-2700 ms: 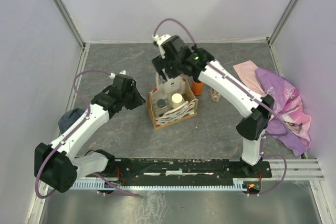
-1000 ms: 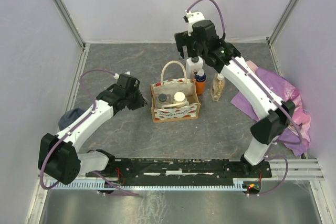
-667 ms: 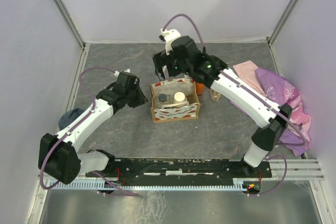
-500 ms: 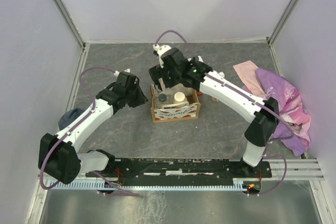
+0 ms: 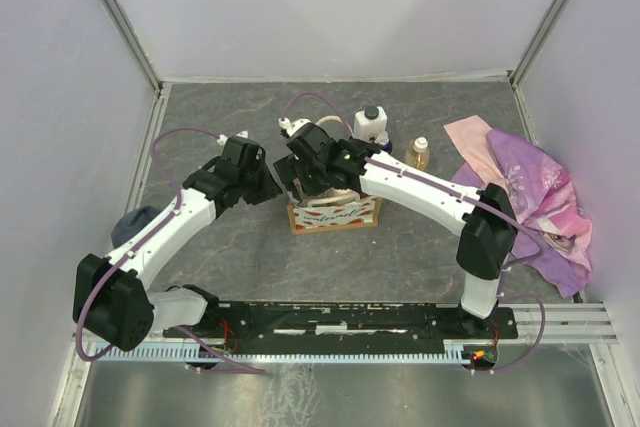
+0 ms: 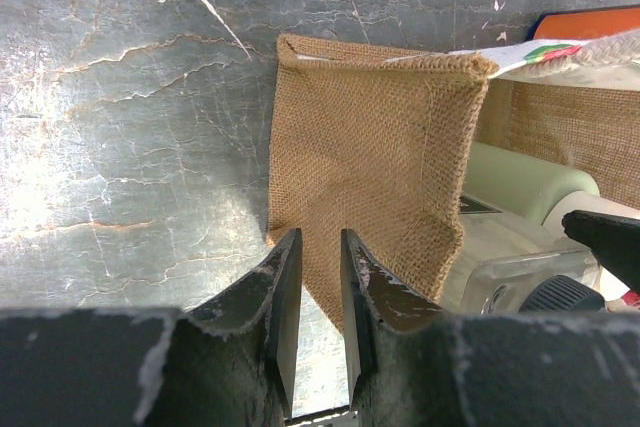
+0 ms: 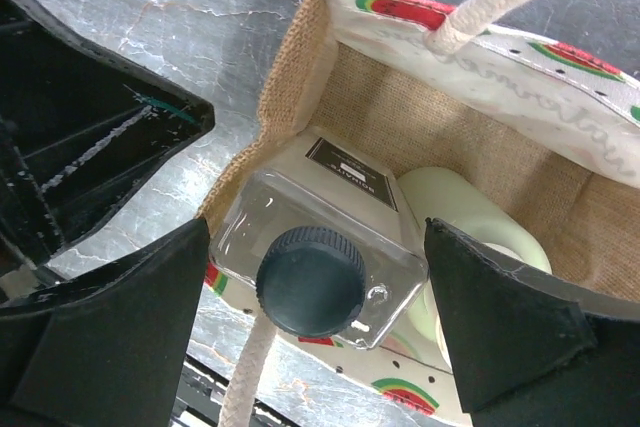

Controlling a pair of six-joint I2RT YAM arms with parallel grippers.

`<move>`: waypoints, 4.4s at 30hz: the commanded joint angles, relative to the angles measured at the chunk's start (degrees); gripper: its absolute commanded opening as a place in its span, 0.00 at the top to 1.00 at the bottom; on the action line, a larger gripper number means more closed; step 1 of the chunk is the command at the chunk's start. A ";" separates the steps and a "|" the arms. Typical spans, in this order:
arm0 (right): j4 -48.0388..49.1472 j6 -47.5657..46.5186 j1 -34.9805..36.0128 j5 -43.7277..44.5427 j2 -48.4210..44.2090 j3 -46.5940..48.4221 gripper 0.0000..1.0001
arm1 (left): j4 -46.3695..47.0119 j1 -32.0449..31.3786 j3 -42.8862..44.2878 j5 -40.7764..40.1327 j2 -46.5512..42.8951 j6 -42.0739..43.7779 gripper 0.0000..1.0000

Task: Take the personal care products out of the canvas bag

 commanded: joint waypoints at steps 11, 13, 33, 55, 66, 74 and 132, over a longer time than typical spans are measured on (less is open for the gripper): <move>-5.89 2.98 1.51 6.05 4.51 3.33 0.31 | 1.37 -0.03 -0.17 0.16 -0.55 2.44 0.71; -5.91 1.95 1.51 7.30 3.79 4.40 0.36 | 1.06 -0.07 -0.19 -0.06 -0.80 2.53 0.71; -11.32 -5.98 0.40 13.64 0.60 22.17 0.39 | 0.34 0.00 -1.07 -0.51 -2.91 2.40 0.71; -9.43 0.69 -1.31 9.68 6.72 15.01 0.08 | -0.11 0.01 -1.65 -0.64 -3.56 2.55 0.70; -4.32 3.78 -1.87 12.46 12.29 10.06 0.09 | -1.74 0.06 -1.27 -1.72 -4.01 3.49 0.71; -5.10 2.06 -2.29 13.38 8.09 13.61 0.31 | -1.76 0.03 -0.92 -1.84 -3.44 3.63 0.71; 8.12 -5.23 -38.30 7.89 -0.38 2.46 0.12 | -2.75 0.02 1.50 -1.21 -0.25 2.77 0.70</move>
